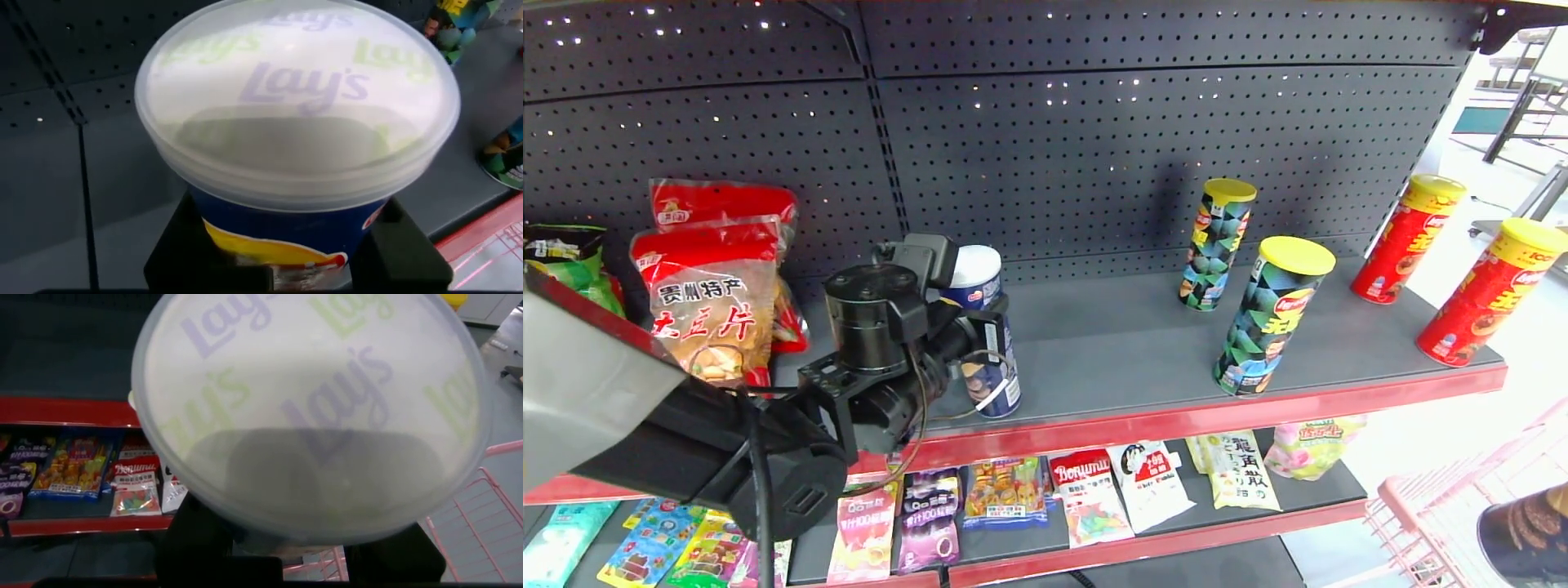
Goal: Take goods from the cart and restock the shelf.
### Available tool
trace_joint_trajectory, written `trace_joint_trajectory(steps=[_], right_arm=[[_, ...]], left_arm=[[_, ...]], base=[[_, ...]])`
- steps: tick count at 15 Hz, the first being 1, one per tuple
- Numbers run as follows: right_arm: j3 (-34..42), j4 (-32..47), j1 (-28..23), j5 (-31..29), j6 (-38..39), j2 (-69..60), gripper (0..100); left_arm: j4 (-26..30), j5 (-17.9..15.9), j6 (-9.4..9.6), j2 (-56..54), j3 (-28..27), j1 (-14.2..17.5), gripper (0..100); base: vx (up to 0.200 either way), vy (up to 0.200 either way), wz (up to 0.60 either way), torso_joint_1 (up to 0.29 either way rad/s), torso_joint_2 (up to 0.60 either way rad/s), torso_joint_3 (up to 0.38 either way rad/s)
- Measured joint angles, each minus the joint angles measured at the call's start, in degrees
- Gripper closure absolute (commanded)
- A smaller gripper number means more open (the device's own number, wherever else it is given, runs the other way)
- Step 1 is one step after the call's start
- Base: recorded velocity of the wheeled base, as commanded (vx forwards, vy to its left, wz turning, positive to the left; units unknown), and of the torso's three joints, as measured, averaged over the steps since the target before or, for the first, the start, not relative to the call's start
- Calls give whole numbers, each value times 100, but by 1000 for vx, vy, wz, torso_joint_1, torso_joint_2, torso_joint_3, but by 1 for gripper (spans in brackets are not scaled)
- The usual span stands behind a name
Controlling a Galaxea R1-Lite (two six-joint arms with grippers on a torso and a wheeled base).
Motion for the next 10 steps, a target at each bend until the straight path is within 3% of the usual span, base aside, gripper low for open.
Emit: trace_joint_trajectory(steps=[10], right_arm=[[4, 0, 0, -1, 13, -17, 100]], left_arm=[[9, 241, 51, 45, 30, 11, 100]], base=[[0, 0, 0, 0, 0, 0]])
